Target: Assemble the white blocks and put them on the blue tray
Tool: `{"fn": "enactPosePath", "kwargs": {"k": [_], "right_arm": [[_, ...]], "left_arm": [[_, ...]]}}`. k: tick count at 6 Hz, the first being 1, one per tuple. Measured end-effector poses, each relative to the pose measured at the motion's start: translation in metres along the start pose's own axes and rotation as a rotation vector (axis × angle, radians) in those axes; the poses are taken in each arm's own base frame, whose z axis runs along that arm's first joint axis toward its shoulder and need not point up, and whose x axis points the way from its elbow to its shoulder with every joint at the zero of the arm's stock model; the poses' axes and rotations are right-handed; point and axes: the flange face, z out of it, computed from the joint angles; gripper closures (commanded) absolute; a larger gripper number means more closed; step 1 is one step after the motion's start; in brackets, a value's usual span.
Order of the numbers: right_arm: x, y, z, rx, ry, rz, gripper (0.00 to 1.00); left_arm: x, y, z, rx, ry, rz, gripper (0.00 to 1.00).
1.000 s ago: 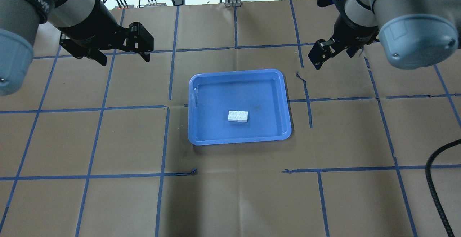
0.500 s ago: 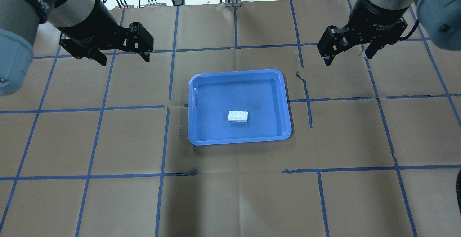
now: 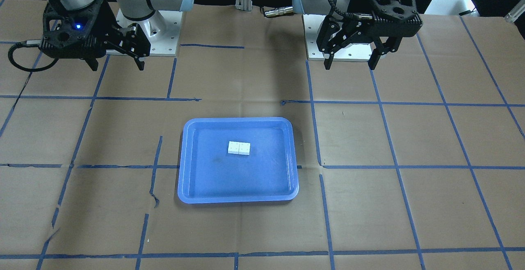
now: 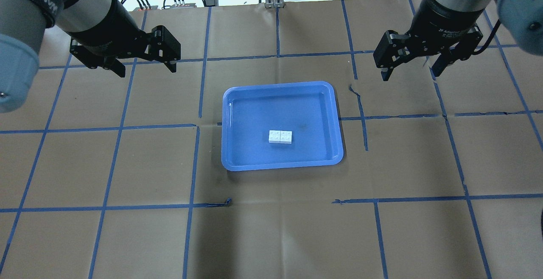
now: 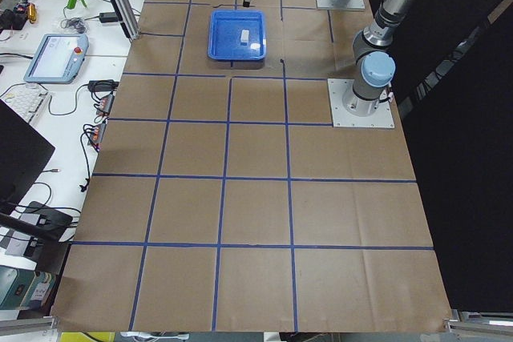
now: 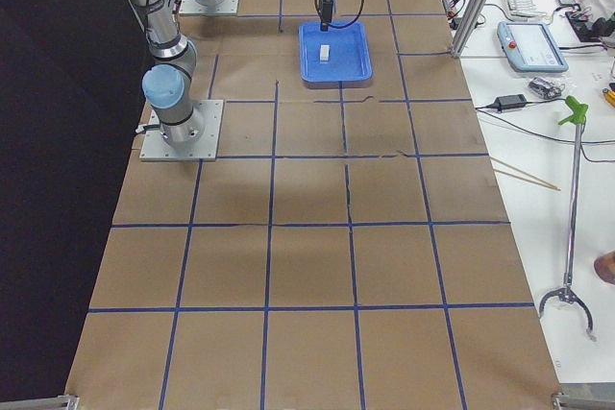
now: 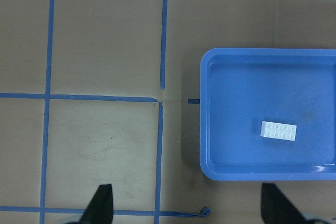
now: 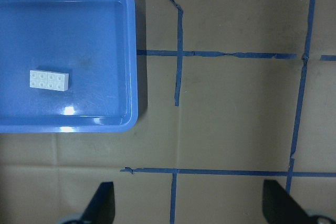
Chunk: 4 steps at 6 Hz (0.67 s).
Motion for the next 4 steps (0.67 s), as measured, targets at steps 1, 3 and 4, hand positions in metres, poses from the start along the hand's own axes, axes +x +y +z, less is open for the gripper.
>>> {"fn": "enactPosePath", "kwargs": {"k": [1, 3, 4], "right_arm": [[0.0, 0.0001, -0.0009, 0.001, 0.003, 0.002, 0.0], [0.0001, -0.0025, -0.0029, 0.005, 0.01, 0.002, 0.0], [-0.0001, -0.0033, -0.0036, 0.006, 0.01, 0.001, 0.0]], "left_arm": [[0.0002, 0.0, 0.0001, 0.0, 0.0, 0.0, 0.01], [0.0002, 0.0001, 0.0005, -0.001, 0.0, 0.0, 0.01], [0.0003, -0.0002, 0.0005, 0.0, 0.0, 0.001, 0.01]]}}
